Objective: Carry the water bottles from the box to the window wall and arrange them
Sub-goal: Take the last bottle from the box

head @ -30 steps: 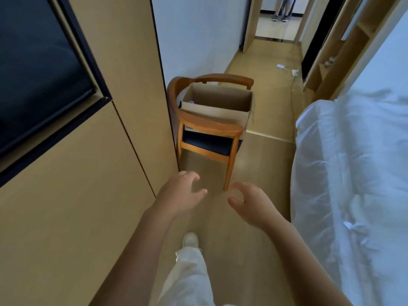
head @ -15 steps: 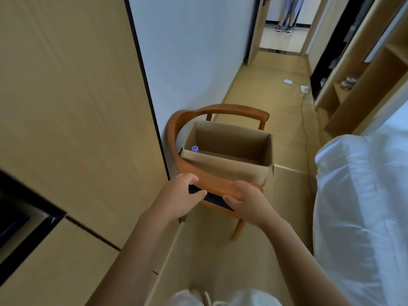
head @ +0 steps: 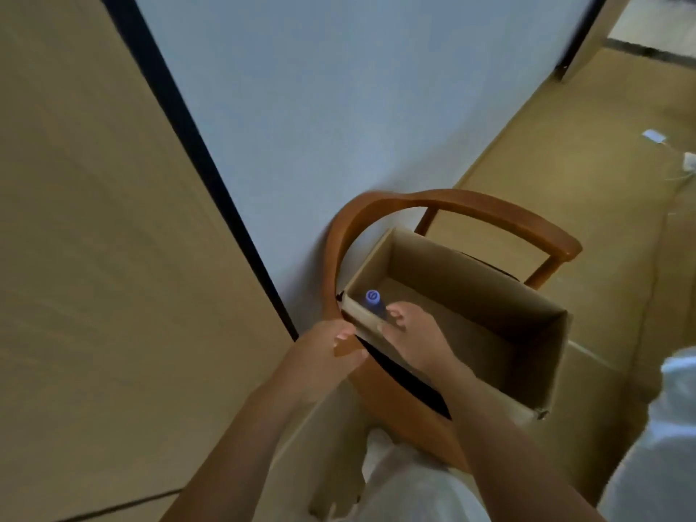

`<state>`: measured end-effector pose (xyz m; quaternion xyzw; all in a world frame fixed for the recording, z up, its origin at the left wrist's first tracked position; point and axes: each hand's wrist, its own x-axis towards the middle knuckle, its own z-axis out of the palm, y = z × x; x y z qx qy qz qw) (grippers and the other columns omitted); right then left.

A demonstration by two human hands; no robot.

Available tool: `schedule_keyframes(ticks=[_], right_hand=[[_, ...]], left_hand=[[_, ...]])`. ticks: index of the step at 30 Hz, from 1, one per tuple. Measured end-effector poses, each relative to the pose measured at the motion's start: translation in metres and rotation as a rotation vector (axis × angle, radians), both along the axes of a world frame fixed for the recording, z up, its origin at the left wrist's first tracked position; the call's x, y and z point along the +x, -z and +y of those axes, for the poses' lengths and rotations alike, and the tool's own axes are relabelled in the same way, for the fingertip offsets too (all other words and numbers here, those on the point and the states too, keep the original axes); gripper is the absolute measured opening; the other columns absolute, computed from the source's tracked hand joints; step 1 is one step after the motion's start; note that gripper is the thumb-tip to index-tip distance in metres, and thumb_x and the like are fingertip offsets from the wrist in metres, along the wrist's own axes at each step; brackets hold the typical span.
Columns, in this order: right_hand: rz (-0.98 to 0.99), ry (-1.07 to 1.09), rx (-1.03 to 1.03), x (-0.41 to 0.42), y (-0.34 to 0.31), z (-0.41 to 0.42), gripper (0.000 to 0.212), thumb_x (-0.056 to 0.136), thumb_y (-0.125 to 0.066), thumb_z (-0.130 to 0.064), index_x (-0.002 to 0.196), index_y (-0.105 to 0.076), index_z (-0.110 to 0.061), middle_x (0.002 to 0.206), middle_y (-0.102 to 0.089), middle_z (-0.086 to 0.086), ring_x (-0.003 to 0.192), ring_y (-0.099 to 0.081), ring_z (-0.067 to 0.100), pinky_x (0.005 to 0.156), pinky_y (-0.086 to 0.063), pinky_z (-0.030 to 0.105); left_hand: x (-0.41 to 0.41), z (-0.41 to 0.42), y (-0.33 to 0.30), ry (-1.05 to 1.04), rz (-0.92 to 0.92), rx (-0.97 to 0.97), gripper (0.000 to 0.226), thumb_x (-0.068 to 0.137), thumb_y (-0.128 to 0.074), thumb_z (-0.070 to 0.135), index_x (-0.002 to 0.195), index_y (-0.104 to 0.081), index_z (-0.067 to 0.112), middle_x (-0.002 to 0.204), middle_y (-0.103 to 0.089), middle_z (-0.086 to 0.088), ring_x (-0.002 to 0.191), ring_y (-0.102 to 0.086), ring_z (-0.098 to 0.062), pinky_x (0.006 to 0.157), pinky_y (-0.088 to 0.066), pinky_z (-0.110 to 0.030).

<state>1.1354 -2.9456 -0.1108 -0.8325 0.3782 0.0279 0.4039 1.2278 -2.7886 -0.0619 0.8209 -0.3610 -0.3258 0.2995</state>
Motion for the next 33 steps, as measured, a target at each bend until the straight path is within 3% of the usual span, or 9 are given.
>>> schedule_keyframes(ticks=[6, 10, 14, 19, 22, 26, 33], right_hand=[[0.038, -0.021, 0.032, 0.049, 0.068, -0.057, 0.039, 0.091, -0.057, -0.03, 0.128, -0.05, -0.017, 0.124, -0.053, 0.002, 0.107, -0.055, 0.015, 0.086, -0.042, 0.024], [0.081, -0.026, 0.056, 0.075, 0.101, -0.059, 0.043, 0.089, -0.06, -0.026, 0.129, -0.048, -0.015, 0.128, -0.046, 0.007, 0.108, -0.057, 0.022, 0.093, -0.049, 0.036], [0.114, -0.043, 0.034, 0.091, 0.124, -0.063, 0.048, 0.088, -0.062, -0.019, 0.133, -0.045, -0.015, 0.131, -0.044, 0.009, 0.113, -0.055, 0.025, 0.087, -0.044, 0.027], [0.163, -0.138, -0.047, 0.107, 0.137, -0.069, 0.025, 0.091, -0.055, -0.009, 0.116, -0.054, -0.009, 0.122, -0.048, 0.012, 0.105, -0.055, 0.028, 0.082, -0.042, 0.029], [0.141, -0.105, -0.07, 0.103, 0.134, -0.073, 0.019, 0.09, -0.057, -0.011, 0.108, -0.056, -0.005, 0.118, -0.05, 0.014, 0.097, -0.057, 0.027, 0.074, -0.038, 0.024], [0.028, -0.016, -0.091, 0.09, 0.111, -0.077, 0.025, 0.088, -0.062, -0.017, 0.109, -0.057, -0.003, 0.117, -0.052, 0.015, 0.095, -0.059, 0.024, 0.073, -0.044, 0.023], [-0.129, -0.053, -0.332, 0.061, 0.024, -0.06, 0.037, 0.087, -0.063, -0.019, 0.119, -0.054, -0.002, 0.117, -0.049, 0.015, 0.094, -0.058, 0.027, 0.075, -0.044, 0.027]], left_hand=[[0.006, -0.031, 0.028, -0.176, 0.096, 0.094, 0.037, 0.088, -0.062, 0.037, 0.123, -0.054, 0.027, 0.11, -0.048, 0.02, 0.097, -0.048, 0.008, 0.069, -0.036, -0.002], [0.007, -0.045, 0.035, -0.269, 0.105, 0.115, 0.038, 0.091, -0.057, 0.037, 0.128, -0.05, 0.027, 0.114, -0.045, 0.02, 0.1, -0.045, 0.007, 0.067, -0.033, -0.002], [0.005, -0.049, 0.042, -0.328, 0.106, 0.148, 0.039, 0.093, -0.055, 0.036, 0.129, -0.049, 0.027, 0.121, -0.048, 0.017, 0.103, -0.046, 0.006, 0.07, -0.036, 0.003], [-0.006, -0.048, 0.047, -0.386, 0.13, 0.199, 0.038, 0.092, -0.055, 0.038, 0.128, -0.049, 0.028, 0.116, -0.048, 0.02, 0.103, -0.048, 0.006, 0.068, -0.035, -0.001], [-0.01, -0.044, 0.045, -0.416, 0.114, 0.207, 0.035, 0.092, -0.056, 0.039, 0.125, -0.051, 0.029, 0.11, -0.048, 0.022, 0.098, -0.05, 0.006, 0.069, -0.033, -0.002], [-0.017, -0.037, 0.04, -0.49, 0.114, 0.159, 0.03, 0.091, -0.056, 0.037, 0.12, -0.055, 0.028, 0.105, -0.053, 0.021, 0.094, -0.052, 0.009, 0.07, -0.036, -0.002], [-0.046, -0.01, 0.019, -0.521, 0.092, 0.064, 0.024, 0.086, -0.06, 0.045, 0.109, -0.055, 0.039, 0.099, -0.054, 0.027, 0.094, -0.052, 0.014, 0.074, -0.037, -0.005]])
